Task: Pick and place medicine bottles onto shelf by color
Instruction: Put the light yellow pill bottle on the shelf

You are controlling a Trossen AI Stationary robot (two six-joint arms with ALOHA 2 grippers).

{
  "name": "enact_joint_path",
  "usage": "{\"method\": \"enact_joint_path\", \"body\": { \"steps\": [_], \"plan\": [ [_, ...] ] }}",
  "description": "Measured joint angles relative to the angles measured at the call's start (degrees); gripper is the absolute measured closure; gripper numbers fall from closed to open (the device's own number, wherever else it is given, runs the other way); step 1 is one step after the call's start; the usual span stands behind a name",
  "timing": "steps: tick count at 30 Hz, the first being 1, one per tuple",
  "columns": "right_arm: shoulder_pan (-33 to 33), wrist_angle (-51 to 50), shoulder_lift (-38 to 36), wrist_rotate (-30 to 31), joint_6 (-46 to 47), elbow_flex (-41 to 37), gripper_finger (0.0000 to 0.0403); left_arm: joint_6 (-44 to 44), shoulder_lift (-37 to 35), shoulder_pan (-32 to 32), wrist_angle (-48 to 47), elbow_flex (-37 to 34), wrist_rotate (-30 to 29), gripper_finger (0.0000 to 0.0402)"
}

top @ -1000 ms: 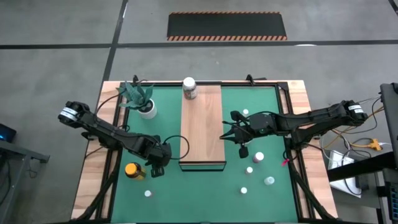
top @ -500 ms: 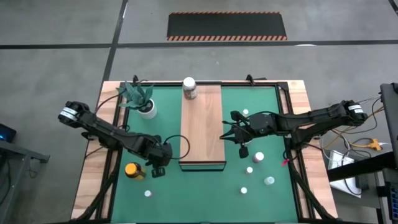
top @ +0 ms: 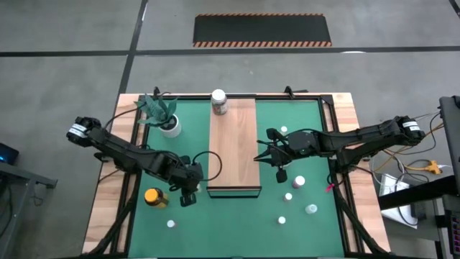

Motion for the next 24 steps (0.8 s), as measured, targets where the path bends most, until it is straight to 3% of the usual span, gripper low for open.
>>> {"method": "enact_joint_path", "body": {
  "steps": [14, 24],
  "plan": [
    [0.0, 0.18, 0.0, 0.0, -0.65, 0.0, 0.0394, -0.44, -0.18, 0.0, -0.6, 1.58, 0.03, 0.0304],
    [0.0, 0.16, 0.0, 0.0, -0.1, 0.0, 0.0394, -0.26, -0.28, 0.09, -12.17, 12.32, -2.35, 0.0304]
  ]
}}
